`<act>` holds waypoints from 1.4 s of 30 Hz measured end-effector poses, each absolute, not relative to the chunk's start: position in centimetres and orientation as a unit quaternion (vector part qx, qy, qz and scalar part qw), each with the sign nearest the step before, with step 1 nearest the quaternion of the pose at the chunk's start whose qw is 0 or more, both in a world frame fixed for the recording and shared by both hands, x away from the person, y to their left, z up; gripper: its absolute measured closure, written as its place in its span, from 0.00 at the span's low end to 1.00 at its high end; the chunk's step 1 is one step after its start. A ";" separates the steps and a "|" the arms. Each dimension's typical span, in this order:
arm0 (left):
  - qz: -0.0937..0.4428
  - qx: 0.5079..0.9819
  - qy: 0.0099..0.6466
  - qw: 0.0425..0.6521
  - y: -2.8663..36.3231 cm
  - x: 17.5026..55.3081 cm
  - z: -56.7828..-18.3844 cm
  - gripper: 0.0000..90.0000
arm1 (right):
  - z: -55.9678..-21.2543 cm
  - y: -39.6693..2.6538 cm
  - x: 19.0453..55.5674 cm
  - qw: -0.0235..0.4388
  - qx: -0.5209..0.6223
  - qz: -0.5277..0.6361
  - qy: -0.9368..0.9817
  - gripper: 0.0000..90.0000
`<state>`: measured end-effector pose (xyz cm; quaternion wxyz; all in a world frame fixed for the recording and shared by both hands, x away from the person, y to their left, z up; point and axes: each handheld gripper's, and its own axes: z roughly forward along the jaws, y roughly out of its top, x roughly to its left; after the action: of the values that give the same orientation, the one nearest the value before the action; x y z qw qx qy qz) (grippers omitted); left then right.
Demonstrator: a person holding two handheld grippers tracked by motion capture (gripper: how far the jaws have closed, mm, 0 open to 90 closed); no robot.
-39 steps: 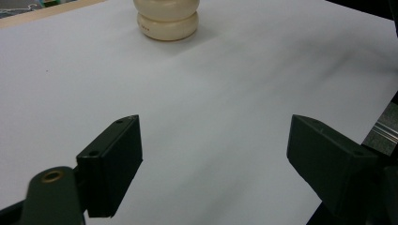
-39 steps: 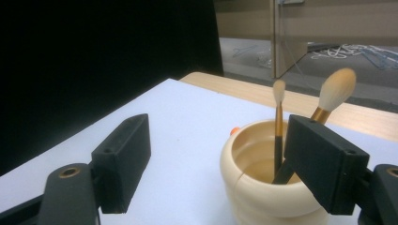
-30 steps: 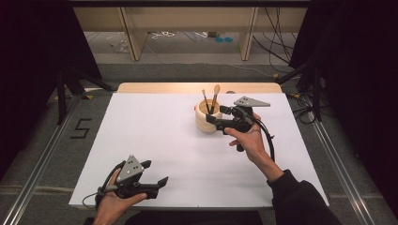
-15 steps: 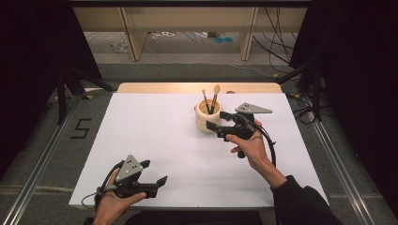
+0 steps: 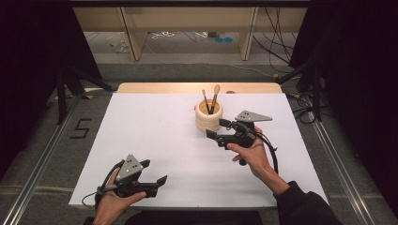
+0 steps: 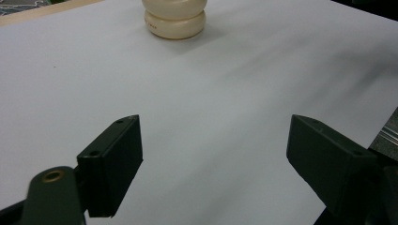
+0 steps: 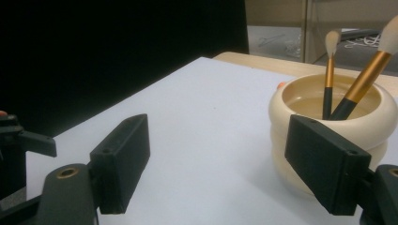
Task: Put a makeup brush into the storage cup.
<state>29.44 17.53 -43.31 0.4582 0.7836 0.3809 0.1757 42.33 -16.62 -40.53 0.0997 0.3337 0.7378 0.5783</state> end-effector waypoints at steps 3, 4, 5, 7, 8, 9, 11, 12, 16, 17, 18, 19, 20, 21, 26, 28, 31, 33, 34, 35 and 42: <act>0.176 0.781 0.383 0.462 17.6 29.5 -43.3 0.21 | -40.6 -16.5 42.1 0.097 0.328 0.578 0.741 0.26; 0.176 0.781 0.383 0.461 17.6 29.5 -43.3 0.21 | -40.6 -16.5 42.0 0.098 0.326 0.578 0.742 0.26; 0.175 0.780 0.385 0.461 17.6 29.5 -43.3 0.21 | -40.6 -16.4 42.0 0.101 0.324 0.578 0.742 0.26; 0.175 0.780 0.385 0.461 17.6 29.6 -43.3 0.21 | -40.6 -16.3 41.8 0.097 0.325 0.579 0.742 0.26; 0.175 0.781 0.383 0.462 17.6 29.5 -43.3 0.21 | -40.7 -16.3 41.7 0.099 0.322 0.580 0.742 0.26; 0.175 0.781 0.383 0.462 17.6 29.5 -43.3 0.21 | -40.7 -16.3 41.6 0.100 0.319 0.578 0.745 0.26; 0.176 0.781 0.382 0.461 17.6 29.5 -43.3 0.21 | -40.8 -16.2 41.5 0.105 0.314 0.579 0.745 0.25; 0.175 0.781 0.382 0.463 17.6 29.5 -43.3 0.21 | -40.7 -16.2 41.3 0.095 0.316 0.576 0.747 0.25; 0.176 0.781 0.383 0.462 17.6 29.6 -43.3 0.21 | -40.9 -16.1 40.9 0.105 0.310 0.572 0.752 0.25; 0.176 0.781 0.382 0.462 17.6 29.6 -43.3 0.21 | -41.0 -16.1 40.8 0.110 0.307 0.573 0.752 0.25; 0.175 0.782 0.381 0.462 17.6 29.7 -43.3 0.21 | -41.1 -16.1 40.6 0.101 0.311 0.571 0.753 0.25; 0.176 0.782 0.380 0.462 17.5 29.7 -43.3 0.21 | -41.1 -16.1 40.5 0.101 0.312 0.570 0.753 0.25; 0.175 0.781 0.380 0.463 17.5 29.7 -43.3 0.21 | -41.2 -16.1 40.4 0.101 0.310 0.569 0.755 0.25; 0.176 0.781 0.381 0.463 17.6 29.6 -43.3 0.21 | -41.3 -16.2 40.3 0.102 0.309 0.567 0.757 0.25; 0.176 0.780 0.381 0.465 17.6 29.6 -43.2 0.21 | -41.6 -16.3 39.6 0.099 0.309 0.566 0.758 0.25; 0.176 0.779 0.381 0.465 17.7 29.6 -43.2 0.21 | -41.8 -16.4 39.3 0.094 0.309 0.562 0.761 0.24; 0.178 0.779 0.383 0.464 17.7 29.6 -43.2 0.21 | -42.1 -16.5 38.9 0.100 0.305 0.556 0.766 0.23; 0.176 0.777 0.384 0.466 17.7 29.6 -43.2 0.21 | -42.3 -16.6 38.7 0.102 0.301 0.557 0.767 0.22; 0.176 0.778 0.384 0.465 17.7 29.6 -43.2 0.21 | -42.3 -16.7 38.5 0.096 0.304 0.553 0.770 0.22; 0.176 0.778 0.384 0.465 17.7 29.6 -43.2 0.21 | -42.4 -16.7 38.4 0.097 0.304 0.553 0.769 0.22; 0.178 0.775 0.385 0.469 17.7 29.6 -43.2 0.21 | -42.7 -17.0 37.5 0.102 0.303 0.549 0.772 0.18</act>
<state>29.55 17.69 -43.18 0.4692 0.7747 0.3850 0.1775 37.51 -17.03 -42.72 0.1015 0.3028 0.7722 0.5492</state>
